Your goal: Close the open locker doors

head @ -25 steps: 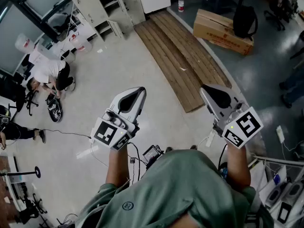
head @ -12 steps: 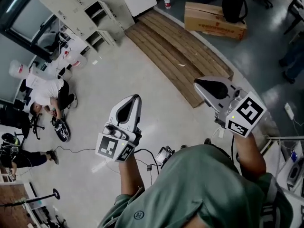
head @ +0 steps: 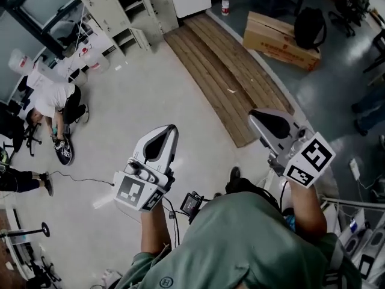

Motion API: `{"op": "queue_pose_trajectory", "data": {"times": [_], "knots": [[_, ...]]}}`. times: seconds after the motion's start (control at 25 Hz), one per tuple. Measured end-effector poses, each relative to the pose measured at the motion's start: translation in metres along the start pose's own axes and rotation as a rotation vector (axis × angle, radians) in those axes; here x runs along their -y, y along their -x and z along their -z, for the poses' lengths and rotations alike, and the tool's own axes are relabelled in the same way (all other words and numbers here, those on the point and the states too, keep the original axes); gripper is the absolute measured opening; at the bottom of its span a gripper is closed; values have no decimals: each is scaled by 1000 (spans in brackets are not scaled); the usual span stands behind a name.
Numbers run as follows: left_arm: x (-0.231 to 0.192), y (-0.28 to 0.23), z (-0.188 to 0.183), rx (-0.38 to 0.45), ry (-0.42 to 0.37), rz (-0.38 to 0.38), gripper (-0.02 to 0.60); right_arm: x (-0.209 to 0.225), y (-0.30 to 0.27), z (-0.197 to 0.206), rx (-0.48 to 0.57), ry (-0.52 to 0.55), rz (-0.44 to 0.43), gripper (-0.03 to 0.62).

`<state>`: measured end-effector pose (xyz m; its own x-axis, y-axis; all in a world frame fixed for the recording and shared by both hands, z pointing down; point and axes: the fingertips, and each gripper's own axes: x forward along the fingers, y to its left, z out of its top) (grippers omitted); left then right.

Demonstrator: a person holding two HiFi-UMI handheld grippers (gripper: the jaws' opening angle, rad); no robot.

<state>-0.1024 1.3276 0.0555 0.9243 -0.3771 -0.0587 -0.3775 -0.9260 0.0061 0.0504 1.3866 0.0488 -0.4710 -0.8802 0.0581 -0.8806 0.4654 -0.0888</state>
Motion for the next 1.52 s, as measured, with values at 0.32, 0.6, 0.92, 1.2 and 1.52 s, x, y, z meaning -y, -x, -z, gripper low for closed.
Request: {"op": "queue_pose_trajectory", "data": {"times": [0.32,0.6,0.92,1.2,1.52], "knots": [[-46,-38,12,-56,3,-77,0,55,-58,8,-9,-36,-79,6],[-91,-108,22,-89,-13,-133,0,136,-106,9,-11,-40,-150,6],[-125,-156,19,-97,-34,-160,0,188,-142,-4,0,-46,-197,6],[-174,-175,30,-70,-55,-208,0,196,-214,10,-59,-10,-303,6],[-255,-221,35,-86,-9,-145,0,248,-285,3,-83,-58,-248,6]]}}
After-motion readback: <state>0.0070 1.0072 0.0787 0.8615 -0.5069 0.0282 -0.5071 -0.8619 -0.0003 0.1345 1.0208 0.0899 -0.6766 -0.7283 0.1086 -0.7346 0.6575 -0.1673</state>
